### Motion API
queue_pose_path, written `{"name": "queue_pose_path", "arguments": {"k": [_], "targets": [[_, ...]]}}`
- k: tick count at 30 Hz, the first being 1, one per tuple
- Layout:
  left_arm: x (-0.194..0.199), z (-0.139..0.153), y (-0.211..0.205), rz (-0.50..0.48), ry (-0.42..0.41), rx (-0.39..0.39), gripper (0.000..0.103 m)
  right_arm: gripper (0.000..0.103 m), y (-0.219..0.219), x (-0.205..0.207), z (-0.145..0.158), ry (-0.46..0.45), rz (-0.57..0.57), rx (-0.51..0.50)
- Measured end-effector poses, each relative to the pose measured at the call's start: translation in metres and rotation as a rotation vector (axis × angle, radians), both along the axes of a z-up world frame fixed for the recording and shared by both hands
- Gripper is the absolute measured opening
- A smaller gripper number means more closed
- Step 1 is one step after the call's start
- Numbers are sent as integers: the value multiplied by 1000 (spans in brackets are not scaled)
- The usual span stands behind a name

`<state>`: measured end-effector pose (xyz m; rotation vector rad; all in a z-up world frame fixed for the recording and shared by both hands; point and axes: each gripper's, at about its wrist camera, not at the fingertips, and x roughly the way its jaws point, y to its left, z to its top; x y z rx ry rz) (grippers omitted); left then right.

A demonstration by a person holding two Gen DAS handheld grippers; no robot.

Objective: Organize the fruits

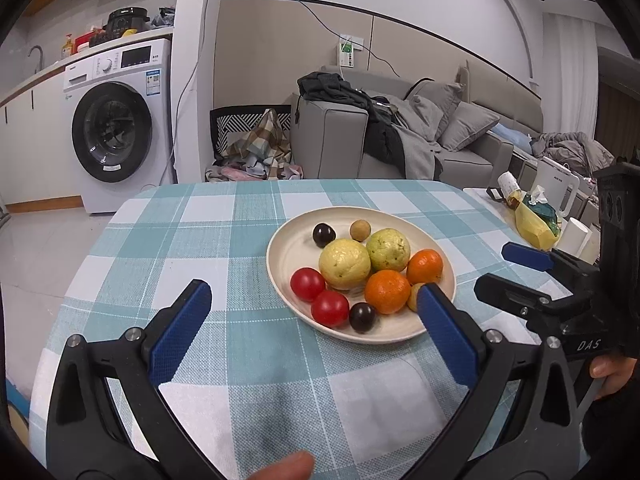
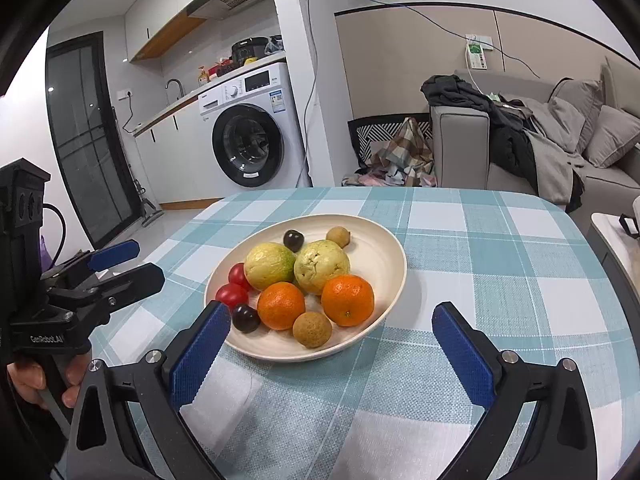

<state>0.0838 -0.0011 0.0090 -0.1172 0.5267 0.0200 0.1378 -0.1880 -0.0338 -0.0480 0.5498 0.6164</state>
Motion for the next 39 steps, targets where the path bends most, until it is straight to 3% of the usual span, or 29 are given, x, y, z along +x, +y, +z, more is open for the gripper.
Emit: {"name": "queue_pose_path", "arguments": {"k": [22,39], "targets": [[-8,-11,2,13,-27,-13,102,103,5,-29,8,-127,46,-13],[-6,-11,2,7,-27,-11,102,103,9,-32,8,-135,51,-31]]}}
